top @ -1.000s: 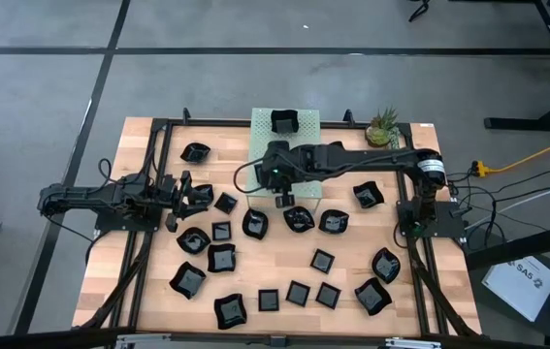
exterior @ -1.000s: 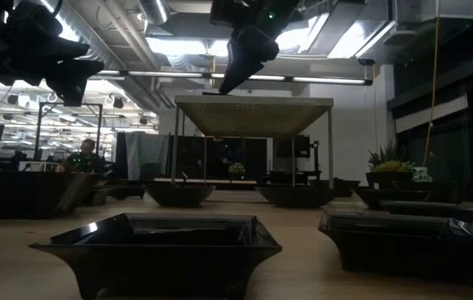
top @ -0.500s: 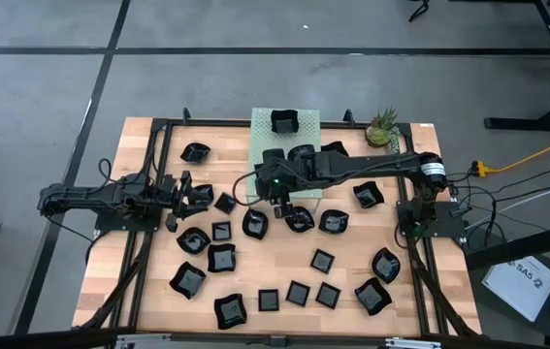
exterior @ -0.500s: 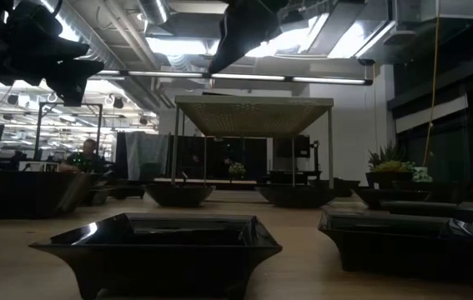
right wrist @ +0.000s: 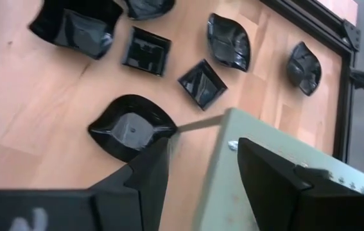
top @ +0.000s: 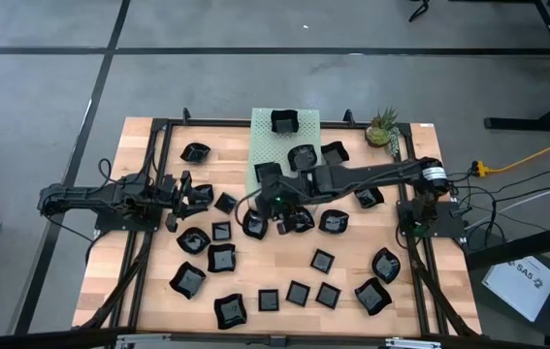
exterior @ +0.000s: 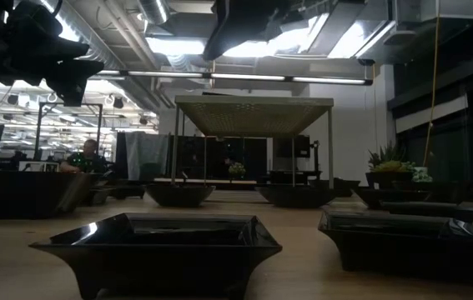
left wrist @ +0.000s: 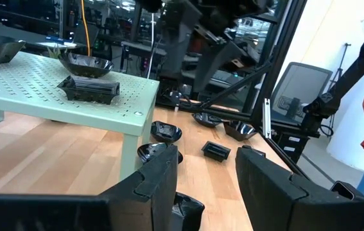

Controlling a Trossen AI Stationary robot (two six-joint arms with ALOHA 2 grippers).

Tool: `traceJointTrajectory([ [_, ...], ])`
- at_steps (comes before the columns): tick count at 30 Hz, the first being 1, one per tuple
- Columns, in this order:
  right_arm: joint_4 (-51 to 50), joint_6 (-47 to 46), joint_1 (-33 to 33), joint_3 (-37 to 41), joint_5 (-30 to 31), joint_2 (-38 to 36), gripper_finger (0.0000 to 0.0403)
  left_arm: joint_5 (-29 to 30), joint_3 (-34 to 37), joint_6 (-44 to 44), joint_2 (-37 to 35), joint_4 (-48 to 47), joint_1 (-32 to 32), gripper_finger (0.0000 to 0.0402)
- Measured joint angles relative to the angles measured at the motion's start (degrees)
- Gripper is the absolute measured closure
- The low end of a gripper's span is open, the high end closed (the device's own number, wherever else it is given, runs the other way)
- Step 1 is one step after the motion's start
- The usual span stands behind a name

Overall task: Pick & Place Mini shaped plates
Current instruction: Stack the black leaf shaped plate on top of the black leaf shaped plate on the shelf

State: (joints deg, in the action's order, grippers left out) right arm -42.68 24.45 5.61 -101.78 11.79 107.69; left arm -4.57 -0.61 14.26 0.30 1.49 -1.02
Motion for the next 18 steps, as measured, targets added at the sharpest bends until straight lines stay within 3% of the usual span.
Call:
traceJointTrajectory([
  [18, -0.05, 0.01, 3.47, 0.00, -0.02, 0.45, 0.0221, -0.01, 0.00, 0.00, 0.01, 0.01, 0.01, 0.0249],
])
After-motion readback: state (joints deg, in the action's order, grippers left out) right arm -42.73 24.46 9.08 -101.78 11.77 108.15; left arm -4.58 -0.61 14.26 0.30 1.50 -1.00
